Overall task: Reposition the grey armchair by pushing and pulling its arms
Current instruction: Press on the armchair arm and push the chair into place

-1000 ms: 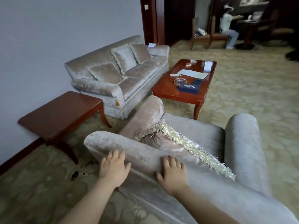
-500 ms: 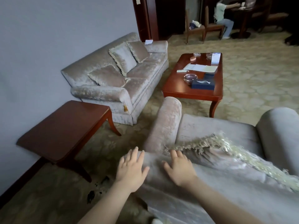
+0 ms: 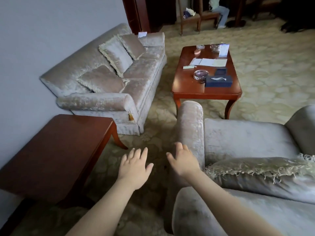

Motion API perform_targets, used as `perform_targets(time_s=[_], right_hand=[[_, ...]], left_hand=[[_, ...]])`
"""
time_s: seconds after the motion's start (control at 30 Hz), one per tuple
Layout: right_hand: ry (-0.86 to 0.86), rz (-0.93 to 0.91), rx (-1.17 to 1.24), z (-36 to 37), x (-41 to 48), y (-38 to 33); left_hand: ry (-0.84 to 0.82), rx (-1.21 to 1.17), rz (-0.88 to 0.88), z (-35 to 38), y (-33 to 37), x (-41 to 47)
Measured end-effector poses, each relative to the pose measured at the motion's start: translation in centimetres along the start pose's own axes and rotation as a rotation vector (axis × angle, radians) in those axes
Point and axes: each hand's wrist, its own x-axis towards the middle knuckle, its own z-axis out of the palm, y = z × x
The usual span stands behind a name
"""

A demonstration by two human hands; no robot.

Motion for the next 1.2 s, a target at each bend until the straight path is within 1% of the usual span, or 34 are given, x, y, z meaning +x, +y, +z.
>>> perform_targets(time_s=[0.1,0.2,0.27,0.4,0.47,0.6,0.67,0.83,0.9,1.0,1.13,1.2], right_hand=[[0.049,0.073,-0.012,2.1,1.5,-2.1],[0.101,0.159,-0.004,4.0,2.1,-4.2],[0.124,0.229,-0.009,5.3,1.9,-5.0],[0.155,0.387,-0.026,7.2,0.9,-4.6],[0.172,0.498,-0.026,7.8,0.4,-3.5],[0.136,0.726,-0.022,9.0,0.4,-0.8],[0.150,0.814,-0.002,9.4,1.5,0.4],[0.276,0.916,0.125,9.6,8.4,2.6],[0.266,0.969,0.181,9.5,11.8,3.1],[0.224,1.010,0.203,9.0,15.9,3.9],[0.173,1.129,0.207,8.5,19.1,5.0],[0.167,1.198,0.208,8.9,20.5,5.7]], left_hand=[[0.024,-0.007,0.108,-0.1,-3.5,2.4],[0.049,0.034,0.240,-0.1,-8.0,4.1],[0.046,0.065,0.294,0.1,-10.7,5.9],[-0.081,0.033,0.259,1.4,-13.4,9.2],[-0.139,0.048,0.301,2.4,-13.4,10.7],[-0.171,0.061,0.474,3.3,-11.5,14.8],[-0.167,0.067,0.572,3.2,-9.7,17.7],[-0.148,0.145,0.828,3.5,-4.1,27.5],[-0.166,0.186,0.890,3.6,-1.7,31.7],[-0.181,0.226,0.964,3.6,1.5,37.0],[-0.230,0.292,1.048,4.7,4.2,42.0],[-0.251,0.363,1.132,5.7,5.4,44.2]])
